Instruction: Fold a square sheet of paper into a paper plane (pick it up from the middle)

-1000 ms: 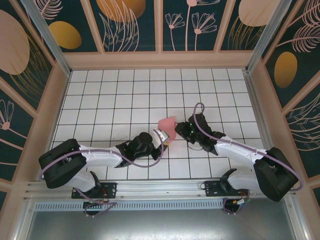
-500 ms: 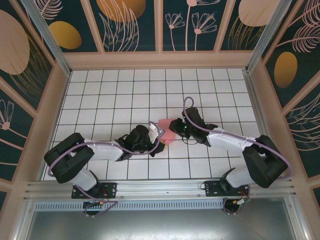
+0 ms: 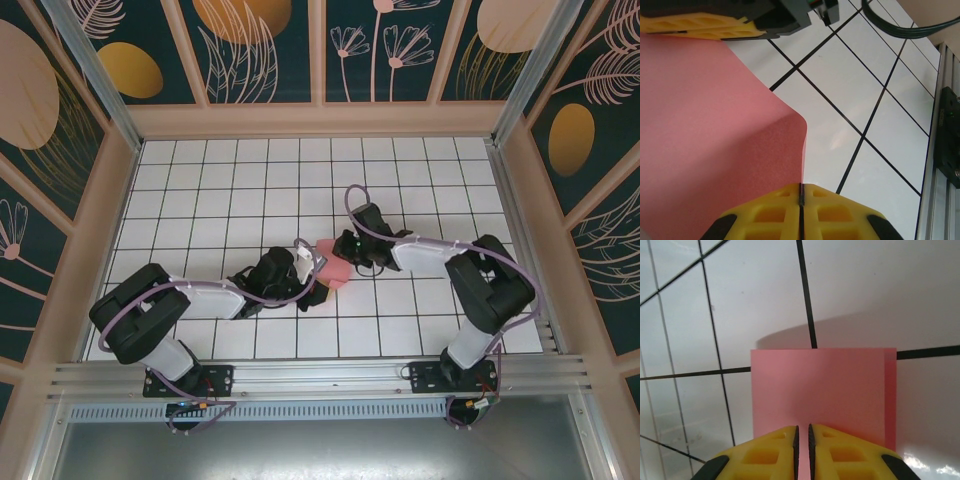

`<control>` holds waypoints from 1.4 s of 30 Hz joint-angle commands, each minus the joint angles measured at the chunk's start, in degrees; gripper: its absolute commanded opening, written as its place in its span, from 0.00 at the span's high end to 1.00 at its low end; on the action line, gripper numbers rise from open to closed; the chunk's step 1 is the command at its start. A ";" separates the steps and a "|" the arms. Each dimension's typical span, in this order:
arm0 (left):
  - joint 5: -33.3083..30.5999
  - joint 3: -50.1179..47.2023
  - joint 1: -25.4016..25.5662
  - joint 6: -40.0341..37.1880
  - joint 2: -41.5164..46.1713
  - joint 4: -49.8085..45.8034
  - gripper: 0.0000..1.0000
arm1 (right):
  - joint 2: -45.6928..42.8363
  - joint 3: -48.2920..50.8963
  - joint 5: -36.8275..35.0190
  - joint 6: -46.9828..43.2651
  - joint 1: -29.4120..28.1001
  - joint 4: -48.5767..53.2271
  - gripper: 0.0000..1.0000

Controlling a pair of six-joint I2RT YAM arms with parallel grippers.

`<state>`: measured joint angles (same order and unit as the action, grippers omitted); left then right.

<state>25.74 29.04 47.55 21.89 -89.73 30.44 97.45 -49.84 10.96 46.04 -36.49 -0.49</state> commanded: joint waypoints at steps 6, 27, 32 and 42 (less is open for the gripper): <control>-0.33 0.23 -0.75 1.81 -1.32 0.43 0.90 | 6.83 -4.89 -1.05 -8.36 0.37 6.22 0.83; -5.12 3.42 -3.22 4.04 -2.43 -6.72 0.85 | 9.93 -5.22 -1.29 -15.69 -0.49 6.73 0.84; -8.22 4.16 -3.22 4.80 -3.01 -7.88 0.85 | 9.98 -5.81 -1.29 -16.16 -0.53 7.25 0.84; -9.60 4.80 -3.17 5.11 -4.27 -8.69 0.84 | 10.37 -5.95 -1.51 -16.05 -0.86 7.88 0.84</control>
<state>17.28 32.60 44.62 26.30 -93.21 22.85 105.06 -55.90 10.52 31.35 -36.58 3.75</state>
